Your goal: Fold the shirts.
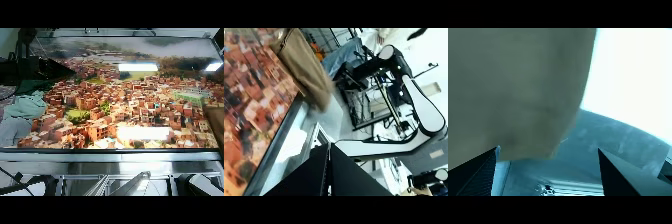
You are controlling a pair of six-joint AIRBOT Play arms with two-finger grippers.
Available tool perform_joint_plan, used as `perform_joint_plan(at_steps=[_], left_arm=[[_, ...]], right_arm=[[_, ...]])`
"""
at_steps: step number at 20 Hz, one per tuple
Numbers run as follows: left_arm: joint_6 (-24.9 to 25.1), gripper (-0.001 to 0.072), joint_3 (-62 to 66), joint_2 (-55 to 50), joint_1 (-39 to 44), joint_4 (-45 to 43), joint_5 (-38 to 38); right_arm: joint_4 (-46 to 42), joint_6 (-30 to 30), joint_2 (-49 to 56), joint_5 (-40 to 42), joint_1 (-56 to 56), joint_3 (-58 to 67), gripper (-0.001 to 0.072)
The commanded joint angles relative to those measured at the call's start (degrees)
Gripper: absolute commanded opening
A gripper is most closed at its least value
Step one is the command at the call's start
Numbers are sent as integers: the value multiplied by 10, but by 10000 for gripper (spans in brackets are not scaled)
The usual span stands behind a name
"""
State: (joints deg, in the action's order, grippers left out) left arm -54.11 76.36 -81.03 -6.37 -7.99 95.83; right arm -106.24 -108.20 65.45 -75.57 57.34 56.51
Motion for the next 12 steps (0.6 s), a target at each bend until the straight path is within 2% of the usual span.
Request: perform_joint_plan(at_steps=[1,3,5,6,8,10,12], left_arm=[[0,22,0,0,18,1,-1],[-5,22,0,0,17,3,-6],[-19,20,0,0,7,6,-16],[-21,20,0,0,2,6,-21],[-25,18,0,1,-12,2,-36],[-26,13,0,7,-21,-10,-41],[-35,11,0,28,-19,-83,-65]], right_arm=[[-14,15,12,-10,-1,-12,699],[8,19,11,-9,-16,19,700],[51,54,11,-9,-54,74,698],[73,61,11,-10,-84,104,631],[123,62,6,-9,-156,156,17],[185,77,-3,-7,-233,189,20],[266,116,-19,-2,-313,196,20]])
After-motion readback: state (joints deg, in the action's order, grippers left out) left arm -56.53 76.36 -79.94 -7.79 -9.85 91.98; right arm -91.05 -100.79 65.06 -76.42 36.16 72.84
